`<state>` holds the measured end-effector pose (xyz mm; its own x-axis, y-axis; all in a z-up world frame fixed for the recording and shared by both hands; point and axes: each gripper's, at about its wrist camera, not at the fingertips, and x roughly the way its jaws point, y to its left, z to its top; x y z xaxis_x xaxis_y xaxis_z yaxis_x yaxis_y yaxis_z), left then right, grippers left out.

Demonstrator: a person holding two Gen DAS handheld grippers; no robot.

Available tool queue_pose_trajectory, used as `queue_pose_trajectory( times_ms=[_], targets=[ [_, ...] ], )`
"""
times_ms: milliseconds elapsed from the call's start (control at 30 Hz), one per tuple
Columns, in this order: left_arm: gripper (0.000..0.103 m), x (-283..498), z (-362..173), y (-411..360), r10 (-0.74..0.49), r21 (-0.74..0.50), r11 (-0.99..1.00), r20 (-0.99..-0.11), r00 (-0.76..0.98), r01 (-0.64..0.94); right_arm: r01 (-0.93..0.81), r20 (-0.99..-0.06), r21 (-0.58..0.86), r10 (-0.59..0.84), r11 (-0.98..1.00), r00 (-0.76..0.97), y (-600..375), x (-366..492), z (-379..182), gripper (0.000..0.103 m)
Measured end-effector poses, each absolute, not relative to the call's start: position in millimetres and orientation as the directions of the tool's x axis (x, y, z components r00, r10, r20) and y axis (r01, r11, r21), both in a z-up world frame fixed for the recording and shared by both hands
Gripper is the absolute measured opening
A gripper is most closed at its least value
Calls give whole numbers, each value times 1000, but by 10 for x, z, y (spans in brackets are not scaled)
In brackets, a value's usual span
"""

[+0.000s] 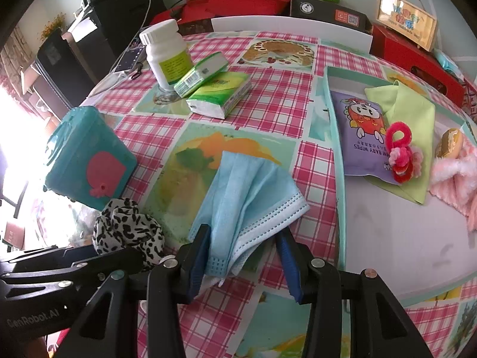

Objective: Organize soft objects
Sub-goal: 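Grasp the leopard-print scrunchie with left gripper while right gripper grasps the blue face mask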

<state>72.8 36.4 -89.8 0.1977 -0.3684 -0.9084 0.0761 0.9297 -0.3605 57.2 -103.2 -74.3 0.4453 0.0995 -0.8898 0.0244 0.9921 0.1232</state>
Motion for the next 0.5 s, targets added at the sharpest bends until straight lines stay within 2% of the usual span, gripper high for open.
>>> queue_pose_trajectory(
  times_ms=[67,133,267,500],
  targets=[
    [30,719,-894,383,-376,-368,927,-905,197,75,26,-889,124,99,992,447,-1033,569,-743,45],
    [25,713,-886,412,-386,-379,922,-900,201,73,39,-887,130,98,991,452,-1061,552,-741,38],
    [24,693,-862,470,-389,-383,921,-897,209,70,61,-885,144,101,988,455,-1126,553,-738,24],
    [24,658,-821,501,-388,-382,922,-895,219,71,68,-879,164,114,984,462,-1157,551,-722,18]
  ],
)
